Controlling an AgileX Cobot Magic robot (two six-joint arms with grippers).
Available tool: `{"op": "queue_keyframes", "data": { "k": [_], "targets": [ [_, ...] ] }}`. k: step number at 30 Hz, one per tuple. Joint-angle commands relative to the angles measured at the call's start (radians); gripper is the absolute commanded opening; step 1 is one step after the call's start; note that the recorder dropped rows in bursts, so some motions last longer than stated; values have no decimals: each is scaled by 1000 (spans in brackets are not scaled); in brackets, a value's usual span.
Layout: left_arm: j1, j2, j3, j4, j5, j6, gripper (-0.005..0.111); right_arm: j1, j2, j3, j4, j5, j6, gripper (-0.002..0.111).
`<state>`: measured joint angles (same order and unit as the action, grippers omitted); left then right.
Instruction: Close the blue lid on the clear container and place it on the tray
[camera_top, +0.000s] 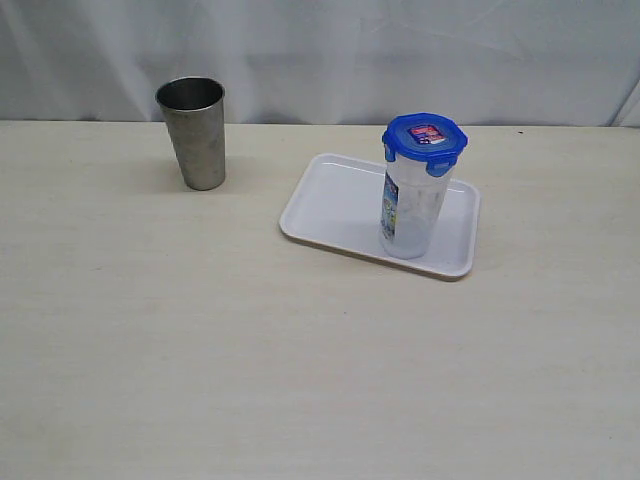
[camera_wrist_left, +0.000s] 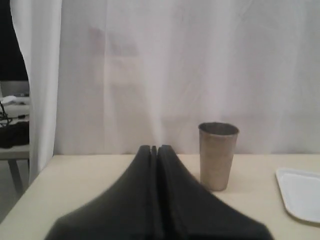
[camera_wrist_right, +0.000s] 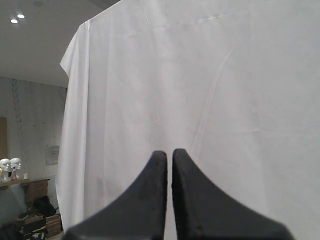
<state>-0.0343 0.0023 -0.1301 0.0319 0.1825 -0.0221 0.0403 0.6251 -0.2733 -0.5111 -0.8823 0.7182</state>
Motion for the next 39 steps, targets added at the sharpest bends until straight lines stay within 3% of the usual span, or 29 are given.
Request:
{"op": "queue_keyframes", "data": {
  "k": [1,6,20,39],
  "targets": [
    [3,-2,68,9,-8,-9,0,-3,-4,1,2,-4,0,4],
    [3,-2,130,9,-9,-9,0,-3,-4,1,2,-4,0,4],
    [3,-2,130,9,135,-4,0,-3,-4,1,2,-4,0,4],
    [3,-2,130,9,135,-2,0,-3,-4,1,2,-4,0,4]
  ]
}}
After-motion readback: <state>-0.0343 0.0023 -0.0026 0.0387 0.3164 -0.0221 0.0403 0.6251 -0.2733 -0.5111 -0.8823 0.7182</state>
